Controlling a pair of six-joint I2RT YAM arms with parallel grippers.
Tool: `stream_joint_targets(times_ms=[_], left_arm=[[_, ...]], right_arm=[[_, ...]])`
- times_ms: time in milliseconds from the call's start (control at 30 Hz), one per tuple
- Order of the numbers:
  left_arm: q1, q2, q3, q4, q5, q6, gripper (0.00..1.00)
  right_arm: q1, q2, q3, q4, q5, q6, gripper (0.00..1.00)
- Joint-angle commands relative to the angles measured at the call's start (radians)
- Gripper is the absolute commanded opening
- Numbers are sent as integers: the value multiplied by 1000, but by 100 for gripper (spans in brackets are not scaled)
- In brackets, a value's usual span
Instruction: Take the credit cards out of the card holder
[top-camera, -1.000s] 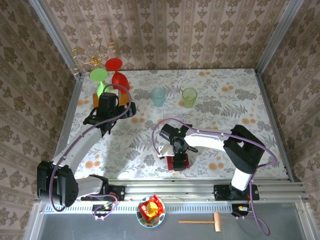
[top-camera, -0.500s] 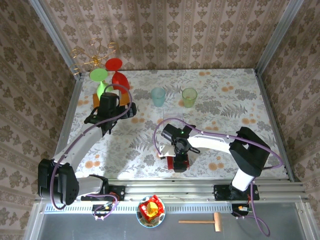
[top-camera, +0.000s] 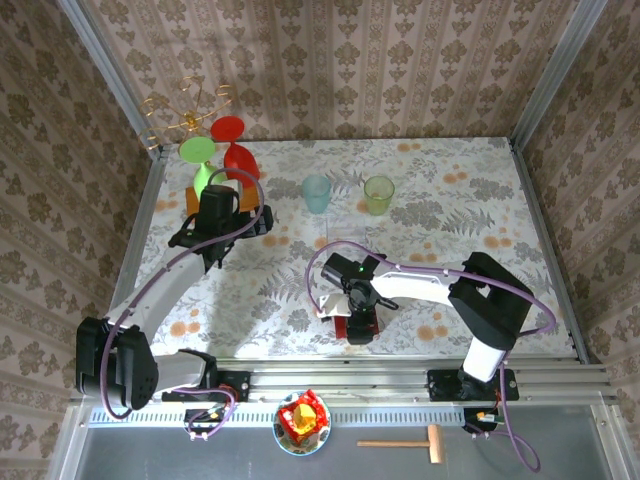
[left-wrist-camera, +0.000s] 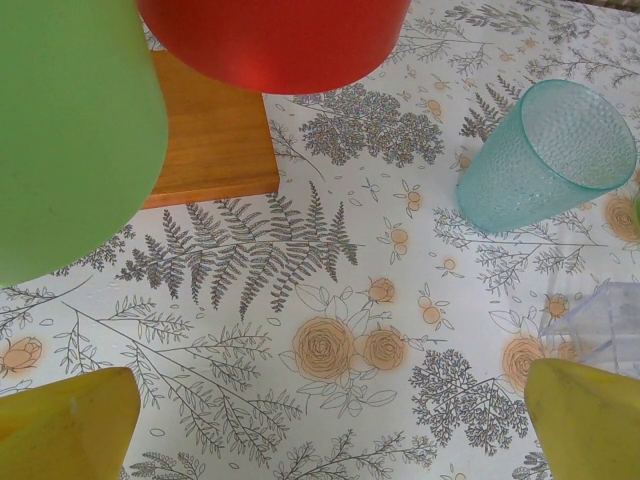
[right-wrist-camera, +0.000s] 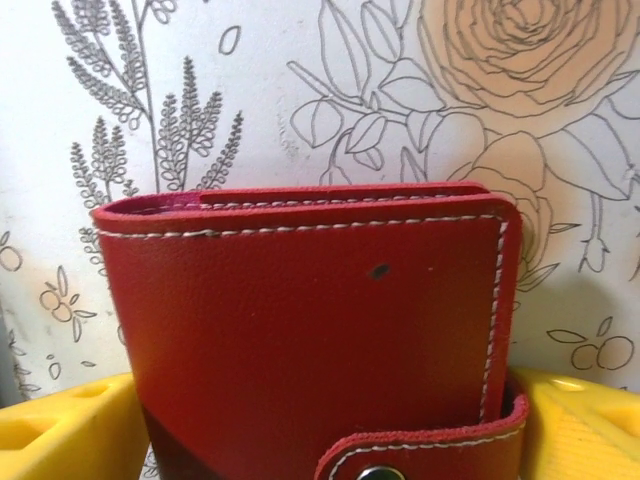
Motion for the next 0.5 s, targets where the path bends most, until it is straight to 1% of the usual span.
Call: stream_joint_targets(times_ms=[0,100,200,333,467], left_arm=[[1,6,23,-23,-1,-20,100],[-1,7,25,-21,3,-20,100],[-1,9,23,-18,5,-23,100],[-1,13,16,-17,27,-25,100],[-1,7,4,-19,44,-27,100]], right_arm=[[15,3,-20,15,10,30,85],[17,-24,-11,19,29,105,82],[19,-45,5,28,23,220,79],[21,-39,55,1,33,442,72],[21,-23,118,-34,120,727,63]])
